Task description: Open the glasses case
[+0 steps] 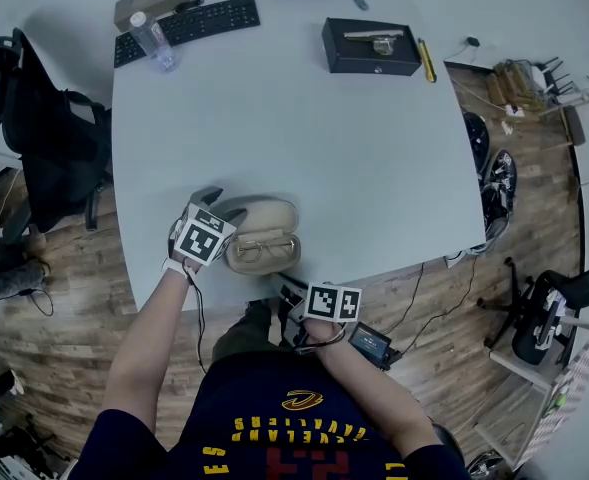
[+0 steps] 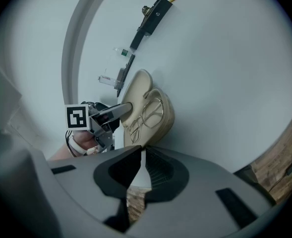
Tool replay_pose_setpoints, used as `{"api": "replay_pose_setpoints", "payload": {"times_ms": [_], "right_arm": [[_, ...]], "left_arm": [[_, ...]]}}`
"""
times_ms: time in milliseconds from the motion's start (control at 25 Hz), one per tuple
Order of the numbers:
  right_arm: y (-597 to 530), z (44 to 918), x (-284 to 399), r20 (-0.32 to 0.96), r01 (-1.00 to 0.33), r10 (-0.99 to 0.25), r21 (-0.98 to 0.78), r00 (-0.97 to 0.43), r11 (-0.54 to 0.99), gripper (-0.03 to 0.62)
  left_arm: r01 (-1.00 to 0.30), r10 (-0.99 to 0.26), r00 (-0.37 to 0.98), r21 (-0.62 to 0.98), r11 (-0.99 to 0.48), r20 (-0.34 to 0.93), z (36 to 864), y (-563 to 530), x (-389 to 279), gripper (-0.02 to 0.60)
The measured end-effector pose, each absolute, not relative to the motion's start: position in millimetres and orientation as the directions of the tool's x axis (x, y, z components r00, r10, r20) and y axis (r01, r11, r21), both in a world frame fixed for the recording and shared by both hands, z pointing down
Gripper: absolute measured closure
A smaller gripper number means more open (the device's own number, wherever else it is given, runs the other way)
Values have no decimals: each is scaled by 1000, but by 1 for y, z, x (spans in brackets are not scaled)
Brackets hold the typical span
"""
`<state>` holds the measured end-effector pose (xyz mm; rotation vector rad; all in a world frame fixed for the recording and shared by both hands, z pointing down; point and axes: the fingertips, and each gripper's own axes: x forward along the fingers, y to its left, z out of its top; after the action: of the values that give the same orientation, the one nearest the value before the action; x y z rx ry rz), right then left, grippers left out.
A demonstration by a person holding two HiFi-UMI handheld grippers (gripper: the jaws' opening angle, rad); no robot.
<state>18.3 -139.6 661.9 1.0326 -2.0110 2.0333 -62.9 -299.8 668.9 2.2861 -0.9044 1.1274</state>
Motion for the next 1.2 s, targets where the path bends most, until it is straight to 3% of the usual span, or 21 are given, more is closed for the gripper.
{"api": "replay_pose_setpoints", "payload": {"times_ms": [440,1040,1200], "right_arm": [[-149,655,17,510,-532,-390,-845,-767,-57,554],[-153,609,13,427,-507,-425,-857,-798,91,554],[-163,583,25,448,-586,-471,-786,-760,198,554]], "left_arm": [[-672,-364,486,73,-737,795,661,-284,-59,276],[-735,-460,526,110,-670,715,613,-266,-68,276],[-748,-505,585,182,-638,634,578,-253,-74,278]]}}
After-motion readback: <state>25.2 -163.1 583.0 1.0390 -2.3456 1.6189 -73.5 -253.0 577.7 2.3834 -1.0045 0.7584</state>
